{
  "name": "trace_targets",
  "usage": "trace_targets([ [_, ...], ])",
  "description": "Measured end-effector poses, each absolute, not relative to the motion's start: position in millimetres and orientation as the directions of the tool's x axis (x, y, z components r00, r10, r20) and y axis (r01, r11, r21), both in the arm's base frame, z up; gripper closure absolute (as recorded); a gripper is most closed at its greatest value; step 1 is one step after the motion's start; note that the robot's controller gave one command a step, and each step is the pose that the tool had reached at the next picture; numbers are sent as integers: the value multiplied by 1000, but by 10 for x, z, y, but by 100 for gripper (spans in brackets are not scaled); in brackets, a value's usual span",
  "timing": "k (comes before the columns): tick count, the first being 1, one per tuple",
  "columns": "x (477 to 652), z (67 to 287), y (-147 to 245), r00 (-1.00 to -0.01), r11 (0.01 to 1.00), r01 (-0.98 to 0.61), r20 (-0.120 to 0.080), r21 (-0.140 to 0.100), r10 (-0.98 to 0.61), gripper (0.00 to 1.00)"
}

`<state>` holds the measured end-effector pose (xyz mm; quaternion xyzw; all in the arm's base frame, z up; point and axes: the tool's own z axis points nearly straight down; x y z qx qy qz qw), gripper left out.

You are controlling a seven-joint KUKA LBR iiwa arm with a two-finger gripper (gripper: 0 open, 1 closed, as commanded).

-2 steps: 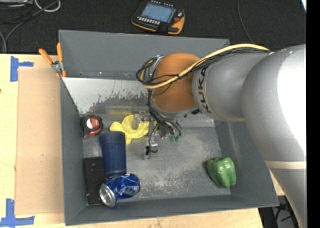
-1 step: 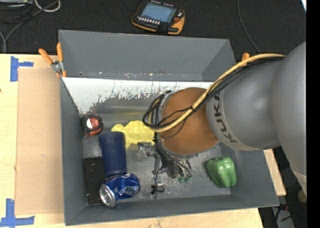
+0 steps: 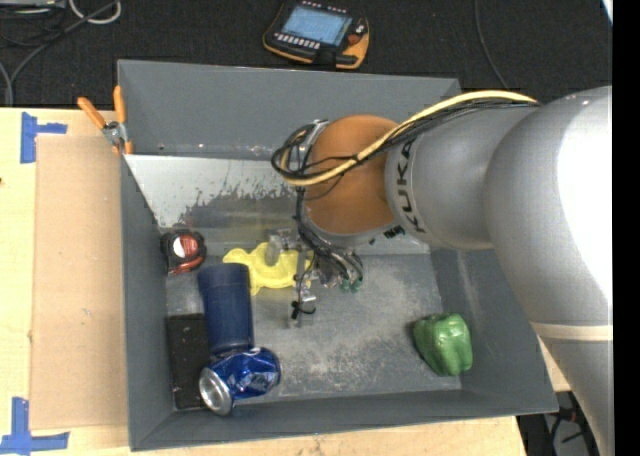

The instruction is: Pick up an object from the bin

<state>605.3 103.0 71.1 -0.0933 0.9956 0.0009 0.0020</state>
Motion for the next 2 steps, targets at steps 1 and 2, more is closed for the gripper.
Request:
trace_targets([
  [1,4916,703,1887,-984,984,-179,0,3,-179,0],
  [2,5818,710,1128,-985,985,-173,-3,-1,-173,100],
])
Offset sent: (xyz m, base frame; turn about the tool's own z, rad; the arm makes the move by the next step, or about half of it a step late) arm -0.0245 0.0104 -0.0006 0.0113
